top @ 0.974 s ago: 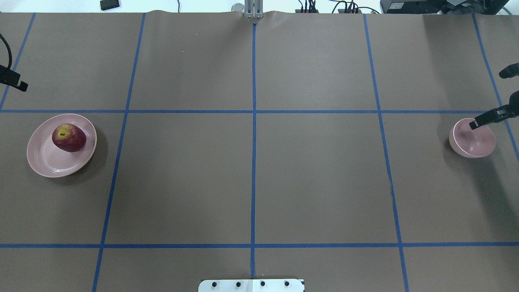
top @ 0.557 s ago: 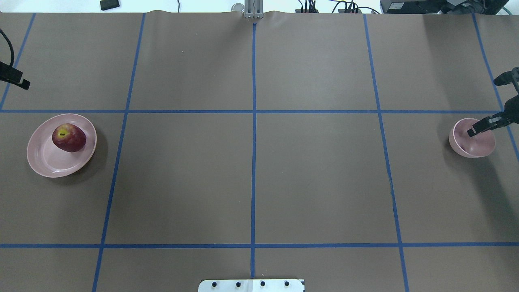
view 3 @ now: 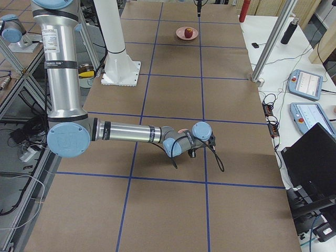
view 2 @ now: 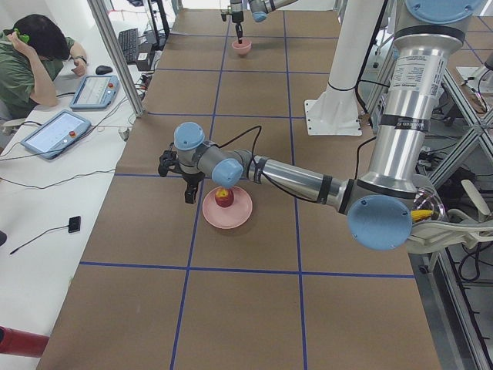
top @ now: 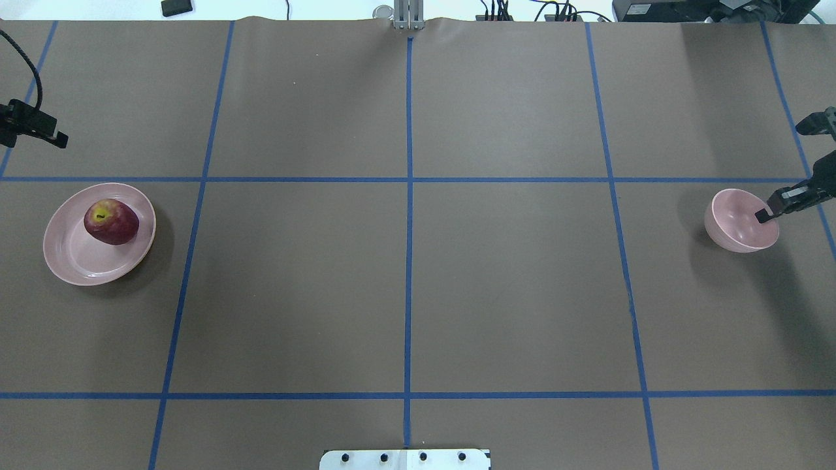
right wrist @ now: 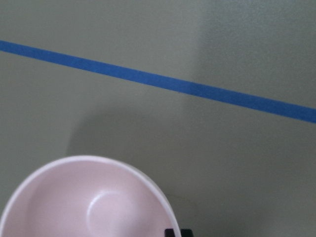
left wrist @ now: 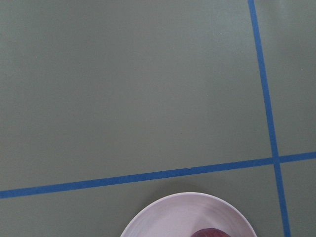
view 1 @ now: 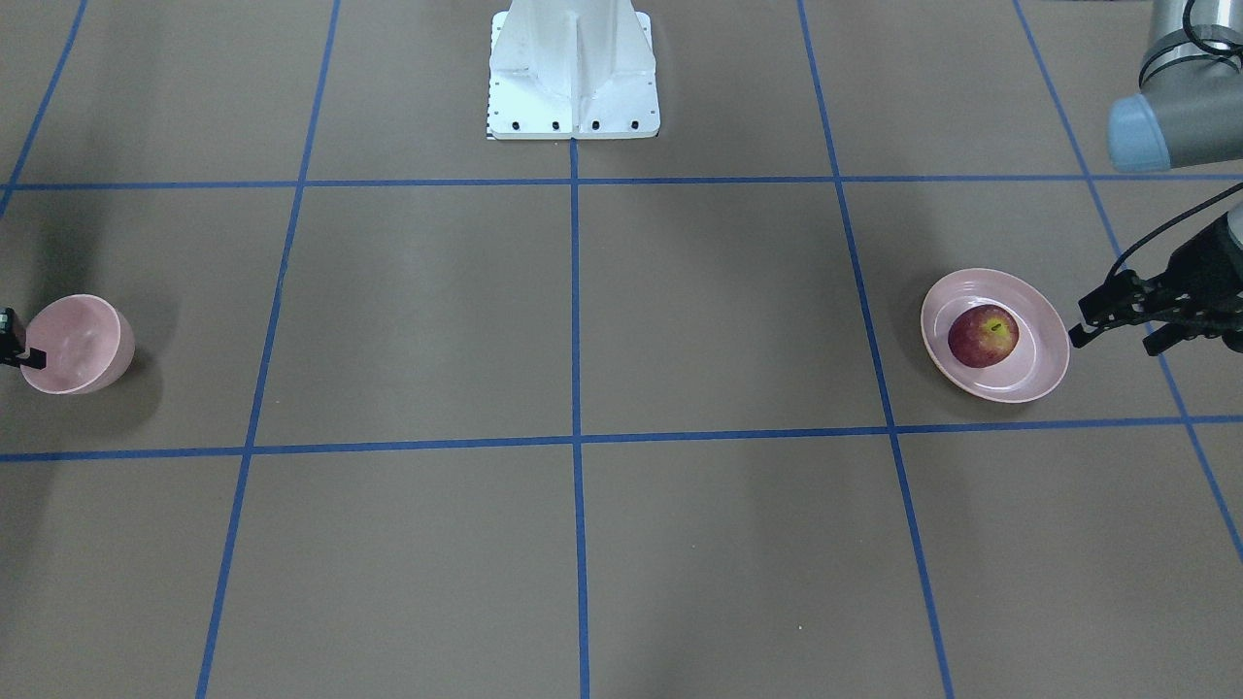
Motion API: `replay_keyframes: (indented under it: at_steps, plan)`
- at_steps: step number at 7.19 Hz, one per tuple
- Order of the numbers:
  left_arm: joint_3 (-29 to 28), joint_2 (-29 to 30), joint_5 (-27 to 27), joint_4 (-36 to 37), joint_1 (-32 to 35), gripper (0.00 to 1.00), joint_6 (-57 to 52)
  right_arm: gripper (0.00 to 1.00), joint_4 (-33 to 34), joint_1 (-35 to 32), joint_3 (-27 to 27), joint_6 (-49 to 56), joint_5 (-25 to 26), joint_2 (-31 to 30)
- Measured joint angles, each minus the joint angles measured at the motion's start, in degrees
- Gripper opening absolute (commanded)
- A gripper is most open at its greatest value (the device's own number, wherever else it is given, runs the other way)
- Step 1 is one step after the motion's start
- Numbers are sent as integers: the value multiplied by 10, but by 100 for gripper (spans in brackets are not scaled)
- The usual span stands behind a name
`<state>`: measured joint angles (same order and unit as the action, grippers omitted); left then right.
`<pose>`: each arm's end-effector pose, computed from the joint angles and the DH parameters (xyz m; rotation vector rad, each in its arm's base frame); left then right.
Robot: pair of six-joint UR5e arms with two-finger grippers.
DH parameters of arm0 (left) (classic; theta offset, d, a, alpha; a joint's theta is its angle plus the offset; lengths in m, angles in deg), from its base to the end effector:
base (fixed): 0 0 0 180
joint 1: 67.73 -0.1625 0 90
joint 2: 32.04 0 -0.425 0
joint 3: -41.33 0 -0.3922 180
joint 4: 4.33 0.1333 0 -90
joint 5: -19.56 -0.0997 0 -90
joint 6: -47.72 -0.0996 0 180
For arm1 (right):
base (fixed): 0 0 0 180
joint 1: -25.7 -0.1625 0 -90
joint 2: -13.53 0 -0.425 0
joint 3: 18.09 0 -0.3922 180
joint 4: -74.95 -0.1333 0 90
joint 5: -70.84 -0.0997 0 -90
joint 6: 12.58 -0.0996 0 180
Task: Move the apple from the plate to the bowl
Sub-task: 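Grasp the bowl rim with the right gripper while the left gripper lowers, then slide the bowl toward center with right gripper while left gripper lifts the apple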
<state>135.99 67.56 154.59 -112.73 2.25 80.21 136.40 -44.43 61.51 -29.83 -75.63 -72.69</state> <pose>0.1371 -0.5598 0.4904 0.1460 0.9221 0.0223 -0.1331 -0.5161 0.6456 0.0231 -1.0351 -0.2301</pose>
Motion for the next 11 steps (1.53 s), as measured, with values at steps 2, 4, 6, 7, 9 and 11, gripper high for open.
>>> replay_keyframes:
  at_steps: [2, 4, 6, 7, 9, 11]
  plan:
    - [3, 2, -1, -1, -22, 98, 32, 0, 100, -18, 64, -1, -18, 18]
    - [3, 8, -27, -1, -55, 98, 67, 0, 233, -29, 141, -1, -20, 50]
    - [-1, 7, -58, 0, -87, 98, 73, 0, 283, -34, 173, -3, -21, 68]
    - [-3, 5, -63, 0, -99, 98, 73, 0, 289, -34, 184, -16, -21, 73]
    - [-9, -3, -66, 0, -116, 98, 71, 0, 291, -26, 199, -69, -21, 91]
    - [-15, -7, -66, -1, -122, 98, 69, 0, 292, -2, 204, -137, -19, 124]
